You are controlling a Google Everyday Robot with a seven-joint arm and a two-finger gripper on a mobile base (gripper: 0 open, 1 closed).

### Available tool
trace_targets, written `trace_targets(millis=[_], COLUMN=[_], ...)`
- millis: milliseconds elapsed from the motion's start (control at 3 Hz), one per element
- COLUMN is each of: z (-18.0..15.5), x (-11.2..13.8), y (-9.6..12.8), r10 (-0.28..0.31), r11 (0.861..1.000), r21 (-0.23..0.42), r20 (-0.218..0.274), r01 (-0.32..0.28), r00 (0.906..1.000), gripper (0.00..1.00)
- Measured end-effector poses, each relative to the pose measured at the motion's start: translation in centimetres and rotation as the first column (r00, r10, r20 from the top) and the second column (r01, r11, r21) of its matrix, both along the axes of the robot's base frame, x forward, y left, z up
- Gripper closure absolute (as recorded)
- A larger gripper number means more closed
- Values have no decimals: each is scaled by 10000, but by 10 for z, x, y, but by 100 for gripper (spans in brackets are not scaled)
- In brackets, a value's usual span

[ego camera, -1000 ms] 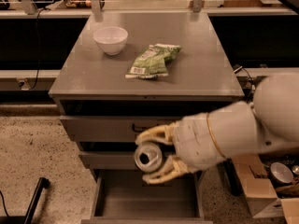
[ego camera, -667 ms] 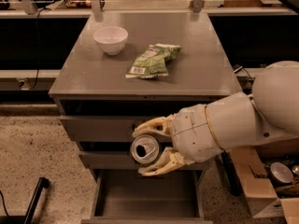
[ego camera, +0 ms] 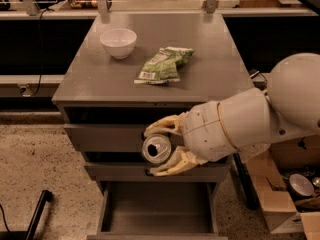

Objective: Pick green can from bottom drawer and place on counter

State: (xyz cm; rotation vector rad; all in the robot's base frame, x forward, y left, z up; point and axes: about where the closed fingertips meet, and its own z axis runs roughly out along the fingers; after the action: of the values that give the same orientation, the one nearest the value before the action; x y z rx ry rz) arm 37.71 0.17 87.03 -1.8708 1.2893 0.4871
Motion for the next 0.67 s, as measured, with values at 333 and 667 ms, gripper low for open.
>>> trace_targets(millis=[333,667], z=[29,50], x=[54,91], y=[-16,-49], r10=[-1299,-3291], r11=[9895,9437], r21=[-606,-400], r20=[222,-148], r01=[1310,3283], r00=[9913,9442], gripper=[100,100])
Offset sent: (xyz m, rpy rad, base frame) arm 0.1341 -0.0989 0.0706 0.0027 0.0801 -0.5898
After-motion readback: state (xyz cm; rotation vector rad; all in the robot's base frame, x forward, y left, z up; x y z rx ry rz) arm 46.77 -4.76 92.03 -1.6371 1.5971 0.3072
